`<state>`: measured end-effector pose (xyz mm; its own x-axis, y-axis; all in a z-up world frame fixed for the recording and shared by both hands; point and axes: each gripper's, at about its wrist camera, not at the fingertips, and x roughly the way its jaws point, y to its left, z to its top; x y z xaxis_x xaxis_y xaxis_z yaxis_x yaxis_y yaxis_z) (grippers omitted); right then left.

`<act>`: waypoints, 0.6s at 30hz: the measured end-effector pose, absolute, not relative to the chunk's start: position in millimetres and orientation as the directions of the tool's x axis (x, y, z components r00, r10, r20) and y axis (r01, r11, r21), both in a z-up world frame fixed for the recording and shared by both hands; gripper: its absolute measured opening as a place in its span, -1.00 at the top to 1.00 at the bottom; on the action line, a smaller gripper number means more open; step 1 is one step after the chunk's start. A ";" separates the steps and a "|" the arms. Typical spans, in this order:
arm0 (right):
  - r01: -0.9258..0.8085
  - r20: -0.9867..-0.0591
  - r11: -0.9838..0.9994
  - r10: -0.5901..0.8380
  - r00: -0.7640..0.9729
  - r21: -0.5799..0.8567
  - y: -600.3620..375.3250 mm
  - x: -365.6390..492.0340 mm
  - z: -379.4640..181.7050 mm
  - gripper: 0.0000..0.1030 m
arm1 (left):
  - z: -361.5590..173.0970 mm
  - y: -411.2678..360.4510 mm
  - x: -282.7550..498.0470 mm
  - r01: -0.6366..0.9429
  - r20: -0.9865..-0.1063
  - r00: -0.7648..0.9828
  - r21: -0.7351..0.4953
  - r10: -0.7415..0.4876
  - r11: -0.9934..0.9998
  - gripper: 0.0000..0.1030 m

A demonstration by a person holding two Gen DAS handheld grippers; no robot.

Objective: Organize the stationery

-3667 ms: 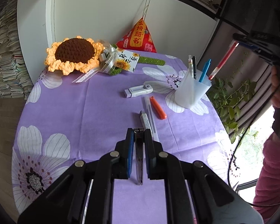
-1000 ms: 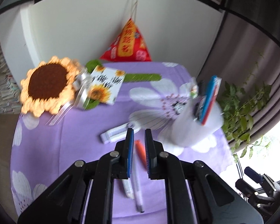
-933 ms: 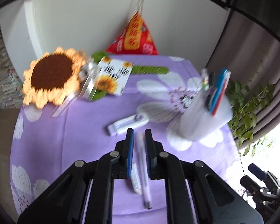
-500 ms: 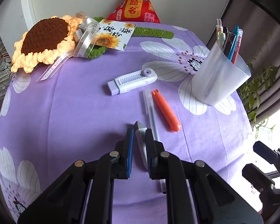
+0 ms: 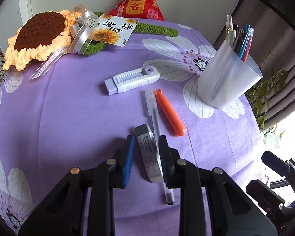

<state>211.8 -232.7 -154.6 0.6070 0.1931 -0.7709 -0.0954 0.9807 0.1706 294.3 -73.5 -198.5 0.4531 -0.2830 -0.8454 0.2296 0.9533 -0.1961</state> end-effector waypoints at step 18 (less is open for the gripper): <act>-0.139 -0.785 0.977 0.213 0.582 0.162 -206.8 223.8 -153.2 -0.23 | -183.5 -20.9 268.3 0.185 -0.804 0.488 -0.284 -0.339 0.941 0.92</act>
<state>223.8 -206.8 -153.2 0.5821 0.2132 -0.7847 -0.1393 0.9769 0.1621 268.3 -20.9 -183.5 0.4885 -0.3391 -0.8040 0.1850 0.9407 -0.2844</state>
